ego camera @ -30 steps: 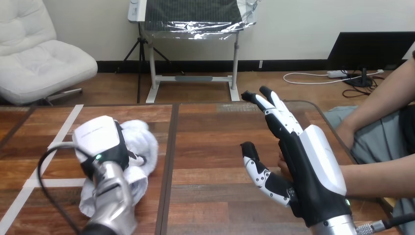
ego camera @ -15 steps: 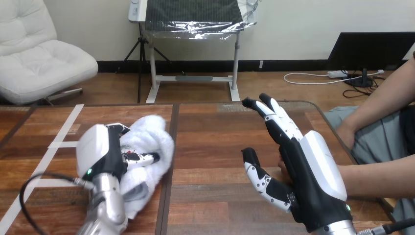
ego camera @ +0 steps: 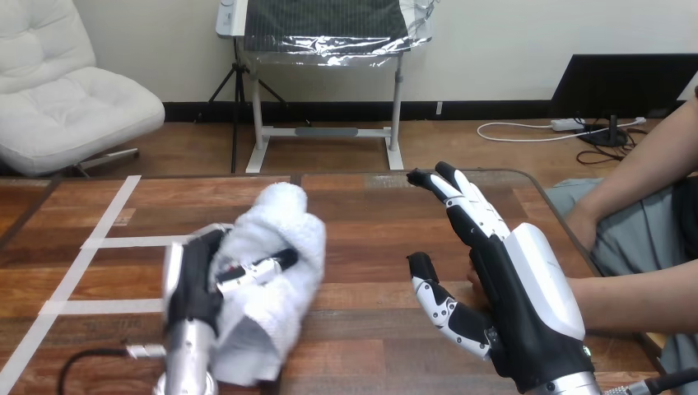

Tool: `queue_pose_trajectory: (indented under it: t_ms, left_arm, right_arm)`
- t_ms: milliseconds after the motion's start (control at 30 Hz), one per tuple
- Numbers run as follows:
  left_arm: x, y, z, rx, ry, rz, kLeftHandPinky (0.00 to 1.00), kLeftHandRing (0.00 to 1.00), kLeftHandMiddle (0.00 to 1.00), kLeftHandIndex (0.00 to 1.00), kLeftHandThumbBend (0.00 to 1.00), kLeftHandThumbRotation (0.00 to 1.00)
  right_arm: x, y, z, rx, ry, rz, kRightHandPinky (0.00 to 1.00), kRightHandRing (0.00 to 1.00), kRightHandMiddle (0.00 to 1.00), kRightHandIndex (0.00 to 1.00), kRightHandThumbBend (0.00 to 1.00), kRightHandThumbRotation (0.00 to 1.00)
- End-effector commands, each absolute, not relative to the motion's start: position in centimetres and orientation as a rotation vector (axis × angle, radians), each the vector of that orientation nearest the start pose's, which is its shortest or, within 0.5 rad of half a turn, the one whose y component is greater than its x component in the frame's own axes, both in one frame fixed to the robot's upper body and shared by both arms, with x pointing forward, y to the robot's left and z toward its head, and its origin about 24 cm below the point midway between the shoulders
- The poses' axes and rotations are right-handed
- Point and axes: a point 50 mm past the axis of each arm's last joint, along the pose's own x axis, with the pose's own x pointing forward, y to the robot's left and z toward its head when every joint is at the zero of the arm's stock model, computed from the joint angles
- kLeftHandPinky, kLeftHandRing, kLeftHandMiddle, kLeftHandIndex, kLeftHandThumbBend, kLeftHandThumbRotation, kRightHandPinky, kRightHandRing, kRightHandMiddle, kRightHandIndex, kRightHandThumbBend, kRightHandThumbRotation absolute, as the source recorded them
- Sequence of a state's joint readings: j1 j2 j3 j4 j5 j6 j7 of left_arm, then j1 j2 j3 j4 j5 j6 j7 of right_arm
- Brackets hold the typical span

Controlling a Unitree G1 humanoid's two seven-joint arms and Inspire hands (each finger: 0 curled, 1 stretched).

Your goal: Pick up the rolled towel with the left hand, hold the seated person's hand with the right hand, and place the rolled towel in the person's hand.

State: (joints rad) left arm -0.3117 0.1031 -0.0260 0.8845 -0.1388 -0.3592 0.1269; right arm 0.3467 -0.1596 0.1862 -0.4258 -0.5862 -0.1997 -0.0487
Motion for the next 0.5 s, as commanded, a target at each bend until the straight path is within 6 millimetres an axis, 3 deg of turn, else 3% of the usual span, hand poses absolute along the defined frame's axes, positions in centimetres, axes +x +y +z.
queue_pose_trajectory:
  t_ms: [0,133,467]
  left_arm:
    - [29.84,14.98,-0.01,-0.611,-0.019,0.037,0.26,0.34,0.43,0.5,0.81,0.05]
    - [29.82,14.73,-0.08,-0.766,0.0,-0.025,0.26,0.35,0.44,0.5,0.8,0.02]
    - [29.49,14.24,0.22,-0.928,0.001,-0.133,0.27,0.35,0.43,0.5,0.76,0.01]
  right_arm:
    - [19.34,-12.73,10.67,-0.638,-0.461,0.109,1.0,1.0,0.99,0.9,0.18,0.0]
    - [19.36,-12.73,10.67,-0.639,-0.457,0.108,1.0,1.0,0.99,0.9,0.18,0.0]
    - [19.46,-12.7,10.65,-0.638,-0.453,0.109,1.0,1.0,0.99,0.9,0.18,0.0]
